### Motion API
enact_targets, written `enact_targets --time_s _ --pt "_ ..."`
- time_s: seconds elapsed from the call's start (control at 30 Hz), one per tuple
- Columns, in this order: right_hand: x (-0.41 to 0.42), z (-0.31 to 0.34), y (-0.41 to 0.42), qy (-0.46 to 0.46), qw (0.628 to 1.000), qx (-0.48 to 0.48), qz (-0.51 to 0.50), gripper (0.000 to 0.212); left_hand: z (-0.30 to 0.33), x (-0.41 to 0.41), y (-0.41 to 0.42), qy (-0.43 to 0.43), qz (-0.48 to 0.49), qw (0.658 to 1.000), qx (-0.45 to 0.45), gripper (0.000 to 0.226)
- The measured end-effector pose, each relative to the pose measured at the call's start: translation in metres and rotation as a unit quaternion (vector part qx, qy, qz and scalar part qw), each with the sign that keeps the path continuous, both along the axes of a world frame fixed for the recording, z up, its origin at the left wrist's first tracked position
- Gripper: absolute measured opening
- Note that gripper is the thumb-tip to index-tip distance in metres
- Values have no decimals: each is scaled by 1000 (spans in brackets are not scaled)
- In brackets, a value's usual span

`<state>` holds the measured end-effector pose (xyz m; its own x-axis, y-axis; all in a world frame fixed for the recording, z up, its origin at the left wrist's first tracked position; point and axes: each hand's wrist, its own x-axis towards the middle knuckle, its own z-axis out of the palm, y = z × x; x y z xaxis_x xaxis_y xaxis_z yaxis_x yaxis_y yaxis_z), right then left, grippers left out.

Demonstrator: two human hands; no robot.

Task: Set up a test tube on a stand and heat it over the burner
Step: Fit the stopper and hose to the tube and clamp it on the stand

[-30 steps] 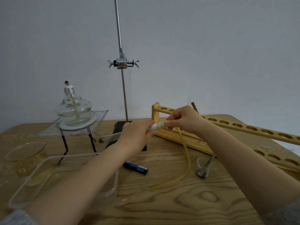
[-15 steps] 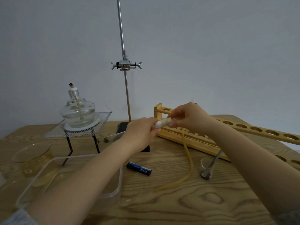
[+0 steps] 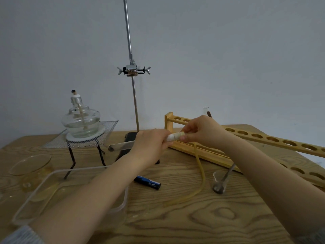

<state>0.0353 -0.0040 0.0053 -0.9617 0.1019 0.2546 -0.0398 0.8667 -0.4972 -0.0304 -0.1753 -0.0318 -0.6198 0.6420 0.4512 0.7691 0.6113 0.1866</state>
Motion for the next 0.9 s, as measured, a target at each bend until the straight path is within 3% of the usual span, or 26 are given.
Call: enact_targets --time_s 0.1,0.17,0.4,0.57,0.9 --pt "-1 3 -7 -11 996 87 -11 35 3 1 2 9 10 1000 -19 11" --pt "-1 4 -12 -6 994 111 -8 34 7 1 3 18 13 1000 -20 13" --pt "4 17 -6 24 999 42 20 23 17 8 -3 -22 -26 999 14 26" --pt "5 25 -1 64 996 58 7 19 29 10 -10 10 -1 1000 28 36" --pt "-1 47 -21 115 992 54 17 23 67 9 -22 112 33 993 35 31"
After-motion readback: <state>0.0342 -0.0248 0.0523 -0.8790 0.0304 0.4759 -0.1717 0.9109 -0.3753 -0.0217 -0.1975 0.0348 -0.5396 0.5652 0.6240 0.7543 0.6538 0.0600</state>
